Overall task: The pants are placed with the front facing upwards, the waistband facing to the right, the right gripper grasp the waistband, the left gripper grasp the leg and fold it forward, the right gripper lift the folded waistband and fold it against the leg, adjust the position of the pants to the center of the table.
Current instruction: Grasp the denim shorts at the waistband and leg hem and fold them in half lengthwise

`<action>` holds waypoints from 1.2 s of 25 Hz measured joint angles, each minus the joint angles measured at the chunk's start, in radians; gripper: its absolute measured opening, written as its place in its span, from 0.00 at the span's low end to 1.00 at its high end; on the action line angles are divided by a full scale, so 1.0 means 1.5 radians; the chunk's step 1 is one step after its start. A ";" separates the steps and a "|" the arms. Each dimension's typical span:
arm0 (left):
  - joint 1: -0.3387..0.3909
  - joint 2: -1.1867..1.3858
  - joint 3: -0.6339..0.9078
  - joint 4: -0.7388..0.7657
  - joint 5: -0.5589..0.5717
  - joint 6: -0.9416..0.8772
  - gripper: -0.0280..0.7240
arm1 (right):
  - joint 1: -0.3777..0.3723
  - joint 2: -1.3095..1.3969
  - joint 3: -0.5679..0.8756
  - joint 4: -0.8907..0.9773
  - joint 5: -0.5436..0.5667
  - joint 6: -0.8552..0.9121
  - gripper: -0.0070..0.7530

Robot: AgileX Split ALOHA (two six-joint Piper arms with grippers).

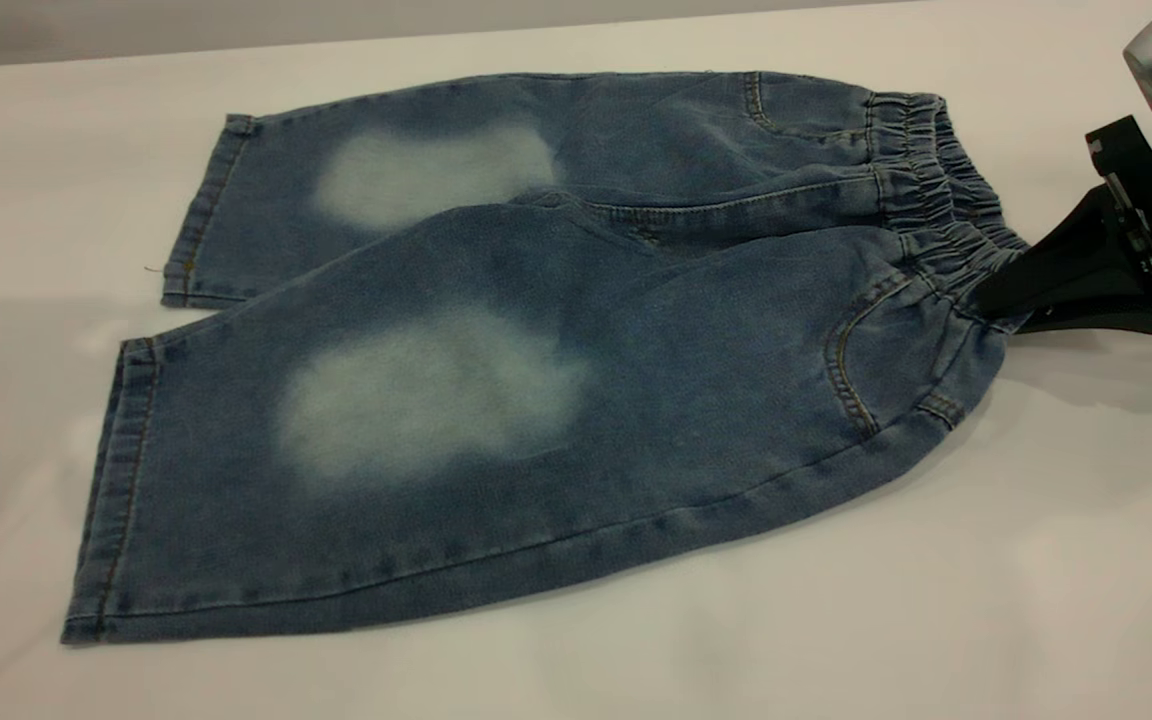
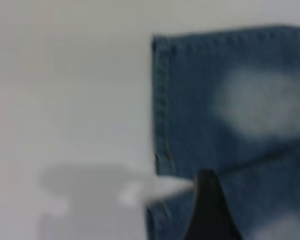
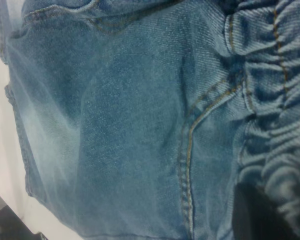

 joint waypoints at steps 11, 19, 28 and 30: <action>-0.091 0.034 0.000 0.056 0.196 0.000 0.59 | 0.000 0.000 0.000 0.000 0.000 0.000 0.06; -0.124 0.117 0.000 0.090 0.281 -0.007 0.59 | 0.000 0.000 0.000 -0.009 0.000 0.000 0.06; -0.177 0.232 0.000 0.170 0.313 -0.032 0.59 | 0.000 0.000 -0.002 -0.015 0.000 0.001 0.06; -0.193 0.252 0.000 0.194 0.308 -0.033 0.59 | 0.000 0.000 -0.006 -0.021 0.000 0.001 0.06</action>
